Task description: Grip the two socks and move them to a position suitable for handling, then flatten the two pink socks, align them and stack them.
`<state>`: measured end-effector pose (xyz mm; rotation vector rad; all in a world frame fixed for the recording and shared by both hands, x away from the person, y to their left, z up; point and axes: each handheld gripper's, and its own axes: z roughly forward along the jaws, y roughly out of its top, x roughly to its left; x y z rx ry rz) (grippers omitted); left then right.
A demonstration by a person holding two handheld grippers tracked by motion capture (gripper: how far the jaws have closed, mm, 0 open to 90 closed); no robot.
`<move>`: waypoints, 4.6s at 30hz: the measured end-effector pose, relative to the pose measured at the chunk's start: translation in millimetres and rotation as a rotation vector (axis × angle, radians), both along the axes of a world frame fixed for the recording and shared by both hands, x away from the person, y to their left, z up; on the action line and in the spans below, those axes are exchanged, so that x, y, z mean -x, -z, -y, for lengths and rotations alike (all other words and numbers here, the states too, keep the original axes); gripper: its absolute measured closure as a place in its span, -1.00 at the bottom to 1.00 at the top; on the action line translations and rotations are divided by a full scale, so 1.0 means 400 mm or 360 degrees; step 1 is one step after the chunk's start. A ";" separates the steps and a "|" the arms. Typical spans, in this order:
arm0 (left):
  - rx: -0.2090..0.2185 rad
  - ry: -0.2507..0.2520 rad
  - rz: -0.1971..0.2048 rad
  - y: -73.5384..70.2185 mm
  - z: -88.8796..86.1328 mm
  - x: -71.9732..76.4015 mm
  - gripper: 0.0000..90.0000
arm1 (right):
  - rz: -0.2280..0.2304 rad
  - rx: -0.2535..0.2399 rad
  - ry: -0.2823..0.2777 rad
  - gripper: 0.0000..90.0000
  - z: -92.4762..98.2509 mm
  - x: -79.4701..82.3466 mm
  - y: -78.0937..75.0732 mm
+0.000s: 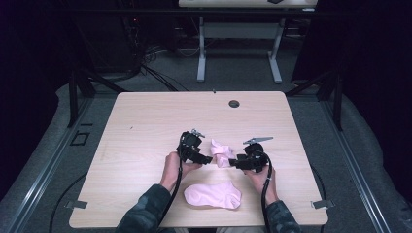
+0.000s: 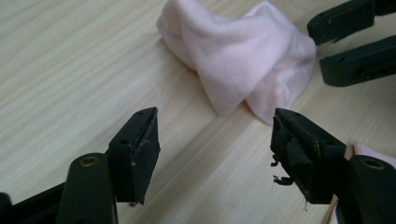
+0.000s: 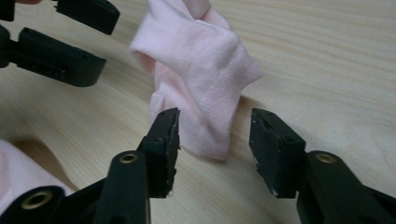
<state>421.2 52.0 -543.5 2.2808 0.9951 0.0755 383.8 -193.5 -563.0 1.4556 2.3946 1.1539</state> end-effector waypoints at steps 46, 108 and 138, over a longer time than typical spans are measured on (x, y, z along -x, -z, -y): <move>-0.0181 0.0065 0.0027 -0.045 -0.056 0.045 0.13 | -0.0225 0.0054 -0.0091 0.39 0.081 0.028 -0.041; -0.0187 -0.0166 -0.0022 -0.001 -0.102 0.060 0.27 | -0.0009 0.0180 -0.0071 0.35 0.058 -0.014 -0.017; -0.0275 -0.0176 -0.0020 0.033 -0.071 0.058 0.39 | -0.0045 0.0240 -0.0126 0.50 0.000 0.003 0.008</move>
